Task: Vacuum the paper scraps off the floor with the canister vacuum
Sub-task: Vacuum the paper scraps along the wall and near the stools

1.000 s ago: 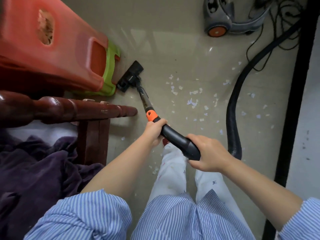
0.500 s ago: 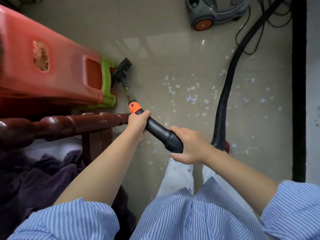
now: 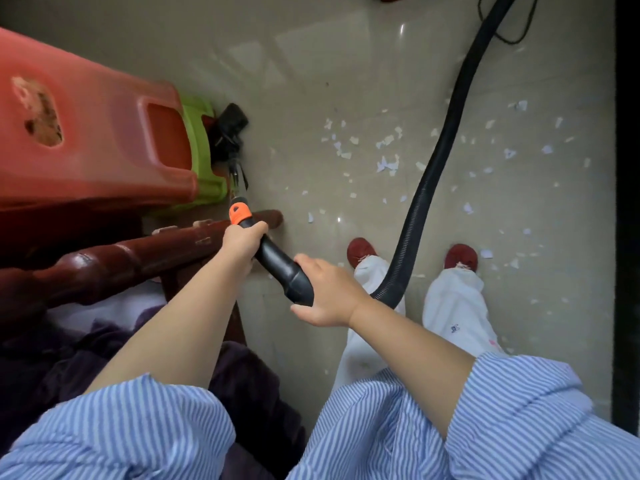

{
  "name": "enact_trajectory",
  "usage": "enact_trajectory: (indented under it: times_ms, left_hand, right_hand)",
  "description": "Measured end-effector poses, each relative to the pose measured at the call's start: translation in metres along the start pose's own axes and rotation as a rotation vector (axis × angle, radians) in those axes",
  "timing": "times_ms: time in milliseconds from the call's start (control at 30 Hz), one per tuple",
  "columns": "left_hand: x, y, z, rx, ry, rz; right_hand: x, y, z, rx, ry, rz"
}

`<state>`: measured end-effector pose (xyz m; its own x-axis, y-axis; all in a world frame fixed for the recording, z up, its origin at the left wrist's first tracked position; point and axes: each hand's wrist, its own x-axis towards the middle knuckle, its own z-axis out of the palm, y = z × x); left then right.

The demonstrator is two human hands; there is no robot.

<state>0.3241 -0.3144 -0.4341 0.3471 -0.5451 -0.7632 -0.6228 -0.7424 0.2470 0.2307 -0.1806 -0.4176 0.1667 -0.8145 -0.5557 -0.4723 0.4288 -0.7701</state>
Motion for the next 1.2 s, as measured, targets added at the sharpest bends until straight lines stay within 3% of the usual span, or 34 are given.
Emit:
enact_trajectory:
  times_ms: [233,400,833,1200]
  left_hand:
    - [-0.003,0.001,-0.002,-0.052,-0.088,-0.044]
    - [-0.019,0.011,0.005,-0.275,-0.128,-0.06]
    - [-0.113,0.009,0.088,-0.412,-0.305,-0.044]
    - [-0.128,0.018,0.126,-0.428,-0.229,-0.06]
  right_hand:
    - [-0.001,0.001,-0.005,-0.066,-0.015,-0.001]
    - [-0.01,-0.002,-0.045,-0.202,-0.008,-0.038]
    - [-0.124,0.031,-0.115,-0.395,0.031,-0.031]
    - [-0.137,0.064,-0.132,-0.349,0.037,-0.049]
